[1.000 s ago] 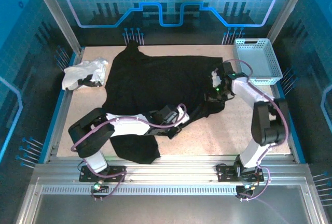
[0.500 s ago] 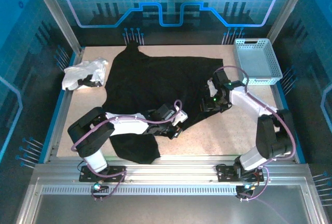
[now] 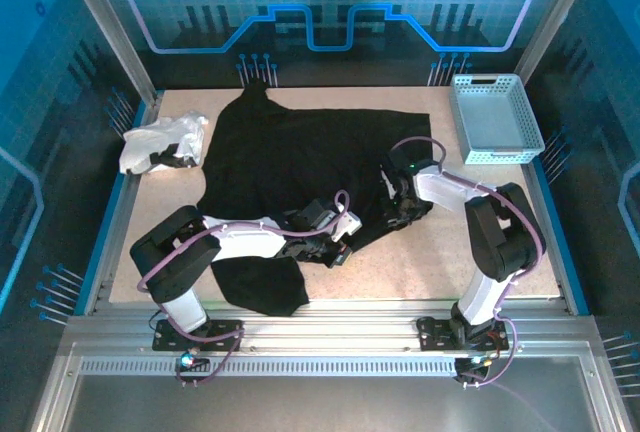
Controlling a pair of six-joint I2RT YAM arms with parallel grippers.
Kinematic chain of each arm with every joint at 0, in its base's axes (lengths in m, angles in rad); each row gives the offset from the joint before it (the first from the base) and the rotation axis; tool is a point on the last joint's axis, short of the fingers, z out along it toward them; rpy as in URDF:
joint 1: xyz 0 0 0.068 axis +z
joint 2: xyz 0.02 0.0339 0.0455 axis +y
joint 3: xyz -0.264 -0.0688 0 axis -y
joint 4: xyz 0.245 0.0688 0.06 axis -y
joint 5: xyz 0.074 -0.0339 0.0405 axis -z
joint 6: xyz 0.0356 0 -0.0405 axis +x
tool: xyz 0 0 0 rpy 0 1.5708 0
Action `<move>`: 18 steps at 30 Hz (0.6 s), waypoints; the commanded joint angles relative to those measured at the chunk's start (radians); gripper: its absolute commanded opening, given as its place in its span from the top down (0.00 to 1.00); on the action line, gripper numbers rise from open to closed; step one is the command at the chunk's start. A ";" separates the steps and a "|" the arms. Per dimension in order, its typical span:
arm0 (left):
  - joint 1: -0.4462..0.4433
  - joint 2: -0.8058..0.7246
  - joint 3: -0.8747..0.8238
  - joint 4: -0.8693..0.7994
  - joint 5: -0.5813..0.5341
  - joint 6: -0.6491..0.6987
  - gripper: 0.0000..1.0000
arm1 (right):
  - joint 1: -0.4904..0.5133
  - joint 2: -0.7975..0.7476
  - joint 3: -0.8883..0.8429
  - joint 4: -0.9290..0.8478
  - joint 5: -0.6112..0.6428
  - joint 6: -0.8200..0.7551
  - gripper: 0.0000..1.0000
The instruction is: Fold the inside-out t-shirt
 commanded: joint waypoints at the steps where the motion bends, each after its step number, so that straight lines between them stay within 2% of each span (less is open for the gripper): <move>1: 0.018 -0.027 -0.020 0.006 0.045 -0.024 1.00 | -0.083 -0.028 0.038 -0.066 0.084 0.000 0.67; 7: 0.028 -0.038 -0.019 -0.005 0.044 -0.020 1.00 | -0.142 -0.019 0.078 -0.107 0.143 -0.011 0.75; 11: 0.029 -0.034 -0.017 -0.006 0.044 -0.018 1.00 | -0.140 -0.068 0.070 -0.108 0.110 -0.012 0.75; 14: 0.030 -0.025 -0.013 -0.005 0.043 -0.019 1.00 | -0.136 -0.115 0.042 -0.093 0.019 -0.008 0.71; 18: 0.030 -0.019 -0.011 -0.006 0.043 -0.020 1.00 | -0.135 -0.152 -0.012 -0.048 -0.124 0.024 0.58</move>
